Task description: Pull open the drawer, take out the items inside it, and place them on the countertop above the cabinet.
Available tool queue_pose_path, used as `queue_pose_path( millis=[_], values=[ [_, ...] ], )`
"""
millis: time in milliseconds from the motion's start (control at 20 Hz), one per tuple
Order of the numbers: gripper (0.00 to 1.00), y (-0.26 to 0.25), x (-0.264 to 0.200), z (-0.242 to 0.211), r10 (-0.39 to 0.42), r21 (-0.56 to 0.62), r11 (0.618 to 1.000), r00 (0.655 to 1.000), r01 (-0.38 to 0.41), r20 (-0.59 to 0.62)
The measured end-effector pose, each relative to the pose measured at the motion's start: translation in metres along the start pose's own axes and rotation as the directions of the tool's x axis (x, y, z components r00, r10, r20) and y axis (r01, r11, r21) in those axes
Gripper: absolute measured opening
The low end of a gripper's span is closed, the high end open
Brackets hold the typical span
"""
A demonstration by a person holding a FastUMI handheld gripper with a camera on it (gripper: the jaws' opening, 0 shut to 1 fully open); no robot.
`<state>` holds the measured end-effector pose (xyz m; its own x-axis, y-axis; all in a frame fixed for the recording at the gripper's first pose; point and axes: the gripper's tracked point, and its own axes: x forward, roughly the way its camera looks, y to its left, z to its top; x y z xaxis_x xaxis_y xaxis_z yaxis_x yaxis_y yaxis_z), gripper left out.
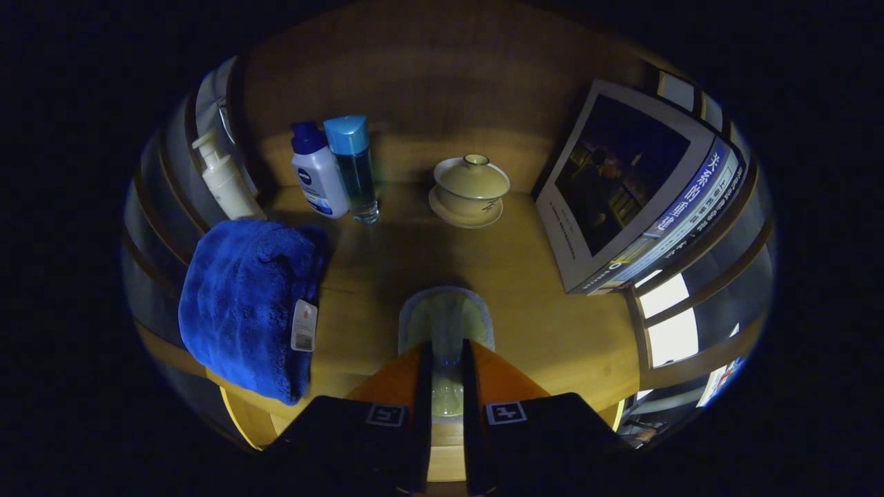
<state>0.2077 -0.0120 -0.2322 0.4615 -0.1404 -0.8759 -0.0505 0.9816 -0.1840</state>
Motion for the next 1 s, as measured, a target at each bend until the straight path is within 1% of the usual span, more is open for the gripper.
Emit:
queue_pose_path(
  millis=[100,150,250,400,550,700,850,1000],
  values=[
    [0.34,0.006,-0.004,-0.001,0.021,0.011,1.000,0.999,-0.021,0.027],
    [0.36,0.005,-0.007,-0.003,0.015,0.020,1.000,0.999,-0.015,0.047],
    [0.47,0.007,-0.012,-0.006,0.023,0.051,0.998,0.995,-0.028,0.099],
    [0.64,0.001,-0.027,-0.016,0.017,0.067,0.997,0.984,-0.030,0.177],
    [0.82,-0.007,-0.050,-0.021,0.011,0.114,0.992,0.960,-0.044,0.281],
    [0.99,-0.026,-0.080,-0.034,-0.009,0.139,0.989,0.924,-0.048,0.382],
    [0.99,-0.038,-0.106,-0.057,-0.006,0.178,0.980,0.888,-0.085,0.460],
    [1.00,-0.055,-0.124,-0.080,-0.028,0.212,0.972,0.848,-0.100,0.529]
  ],
)
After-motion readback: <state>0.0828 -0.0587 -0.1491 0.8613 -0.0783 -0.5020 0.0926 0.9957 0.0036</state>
